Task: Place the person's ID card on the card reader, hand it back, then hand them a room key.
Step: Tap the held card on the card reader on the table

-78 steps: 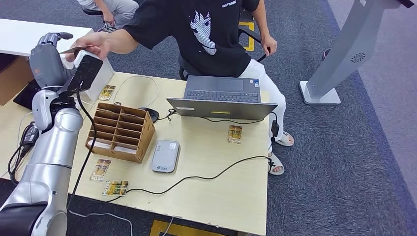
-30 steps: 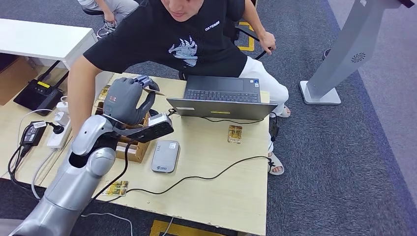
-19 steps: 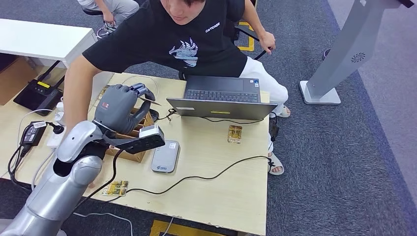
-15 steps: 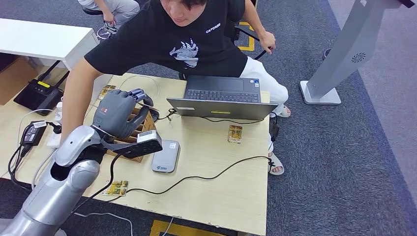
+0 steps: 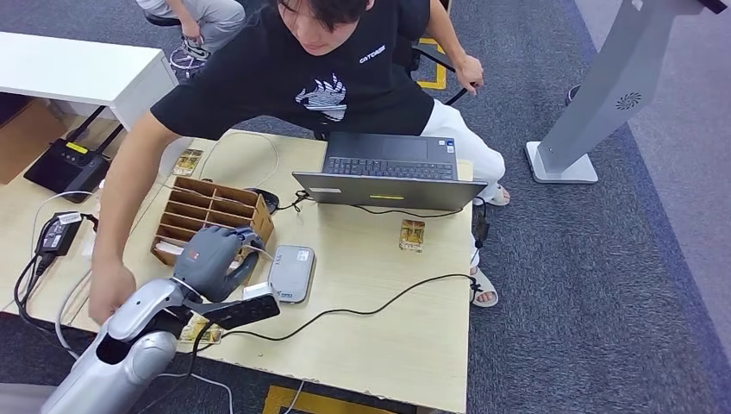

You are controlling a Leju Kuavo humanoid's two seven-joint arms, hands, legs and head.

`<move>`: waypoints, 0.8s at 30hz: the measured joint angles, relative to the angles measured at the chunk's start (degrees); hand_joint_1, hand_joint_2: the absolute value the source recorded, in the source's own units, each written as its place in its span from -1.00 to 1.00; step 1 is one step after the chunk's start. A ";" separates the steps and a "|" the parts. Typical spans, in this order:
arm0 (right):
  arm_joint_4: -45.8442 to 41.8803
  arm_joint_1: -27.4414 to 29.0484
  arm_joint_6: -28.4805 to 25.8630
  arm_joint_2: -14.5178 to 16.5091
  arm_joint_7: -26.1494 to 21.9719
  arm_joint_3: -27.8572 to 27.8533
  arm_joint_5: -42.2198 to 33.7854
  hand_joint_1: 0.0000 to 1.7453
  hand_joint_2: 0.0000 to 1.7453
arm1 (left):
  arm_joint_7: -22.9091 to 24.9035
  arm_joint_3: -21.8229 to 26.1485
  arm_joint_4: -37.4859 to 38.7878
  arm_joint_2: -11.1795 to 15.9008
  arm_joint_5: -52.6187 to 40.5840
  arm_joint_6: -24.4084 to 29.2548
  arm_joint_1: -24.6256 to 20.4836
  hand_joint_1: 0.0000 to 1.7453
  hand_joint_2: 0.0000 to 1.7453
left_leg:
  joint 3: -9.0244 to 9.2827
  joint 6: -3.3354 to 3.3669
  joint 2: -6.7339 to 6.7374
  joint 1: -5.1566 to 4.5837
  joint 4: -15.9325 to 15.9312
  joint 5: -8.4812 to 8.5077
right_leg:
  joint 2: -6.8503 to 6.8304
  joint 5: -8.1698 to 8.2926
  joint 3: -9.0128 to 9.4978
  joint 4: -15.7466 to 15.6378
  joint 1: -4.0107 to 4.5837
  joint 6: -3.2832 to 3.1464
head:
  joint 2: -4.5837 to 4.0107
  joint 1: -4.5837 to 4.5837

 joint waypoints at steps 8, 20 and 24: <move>0.00 0.01 -0.02 0.10 -0.02 0.00 0.02 -1.00 1.00 | 0.00 0.01 0.99 -0.06 0.00 -0.01 0.52 1.00 1.00 | 0.00 0.00 0.00 0.00 0.00 0.01 | 0.00 0.01 0.04 0.01 0.00 0.00 | 0.00 -0.01; 0.00 -0.05 0.21 0.14 -0.09 0.04 2.01 -1.00 1.00 | 1.26 0.02 7.46 -4.81 -4.54 4.98 3.88 1.00 1.00 | -0.02 0.00 0.00 -0.01 0.00 -0.01 | -0.01 0.00 0.03 0.00 -0.01 0.00 | 0.00 0.01; 0.00 -0.08 0.59 0.15 0.16 0.18 3.03 -1.00 1.00 | 0.66 0.03 12.76 -8.03 -7.50 8.33 4.50 1.00 1.00 | -0.03 0.00 -0.02 -0.01 0.00 -0.01 | -0.05 0.00 0.03 0.00 -0.01 0.01 | 0.00 0.00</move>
